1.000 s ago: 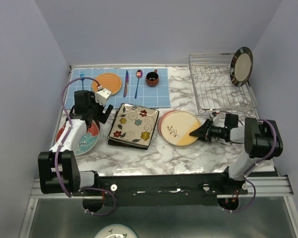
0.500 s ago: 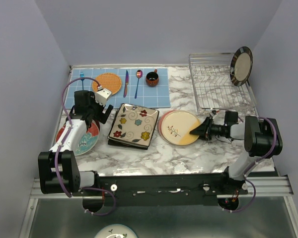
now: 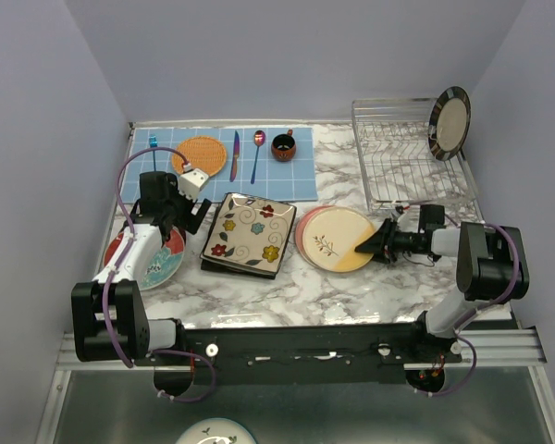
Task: Unload the plates from the dish rack
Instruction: Place the plate at the center of the board.
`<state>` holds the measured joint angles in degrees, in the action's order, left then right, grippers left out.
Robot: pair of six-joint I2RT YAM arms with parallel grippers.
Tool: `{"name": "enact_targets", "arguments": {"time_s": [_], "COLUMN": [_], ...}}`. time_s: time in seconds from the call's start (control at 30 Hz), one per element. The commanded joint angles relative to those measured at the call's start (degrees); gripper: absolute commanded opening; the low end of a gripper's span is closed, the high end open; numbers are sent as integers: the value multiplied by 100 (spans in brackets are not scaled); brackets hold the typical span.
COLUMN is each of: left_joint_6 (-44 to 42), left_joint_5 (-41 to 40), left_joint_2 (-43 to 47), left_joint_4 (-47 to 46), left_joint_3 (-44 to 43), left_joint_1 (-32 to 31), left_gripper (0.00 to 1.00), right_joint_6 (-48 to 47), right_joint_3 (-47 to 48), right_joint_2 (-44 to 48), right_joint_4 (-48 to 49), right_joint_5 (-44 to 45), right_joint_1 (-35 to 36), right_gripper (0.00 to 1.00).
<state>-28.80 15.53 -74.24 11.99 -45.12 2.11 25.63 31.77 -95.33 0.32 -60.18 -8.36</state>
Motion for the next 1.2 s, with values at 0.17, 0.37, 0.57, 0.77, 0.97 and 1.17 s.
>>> {"name": "enact_targets", "arguments": {"time_s": [0.17,0.37,0.57,0.77,0.97,1.17], "left_joint_6": [-38,-47,-47,-65,-56,-38], "left_joint_5": [179,161,161,143,143,143], "left_joint_2": [102,102,94,138,146,129], "left_joint_4": [-65,-74,-74,-39,-30,-30], "left_joint_3": [56,65,65,83,92,83], "left_joint_1": [-35,-44,-35,-35,-26,-35], "left_gripper": [98,98,98,98,98,98], "right_joint_6": [-664,-752,-665,-717,-848,-1015], "right_joint_3": [408,558,532,558,602,804], "right_joint_2": [155,216,383,392,428,445], "right_joint_4": [-699,-858,-770,-840,-1016,-1367], "right_joint_5": [718,807,727,736,719,666], "right_joint_1": [97,265,475,493,493,493], "right_gripper": [45,45,45,45,45,45]}}
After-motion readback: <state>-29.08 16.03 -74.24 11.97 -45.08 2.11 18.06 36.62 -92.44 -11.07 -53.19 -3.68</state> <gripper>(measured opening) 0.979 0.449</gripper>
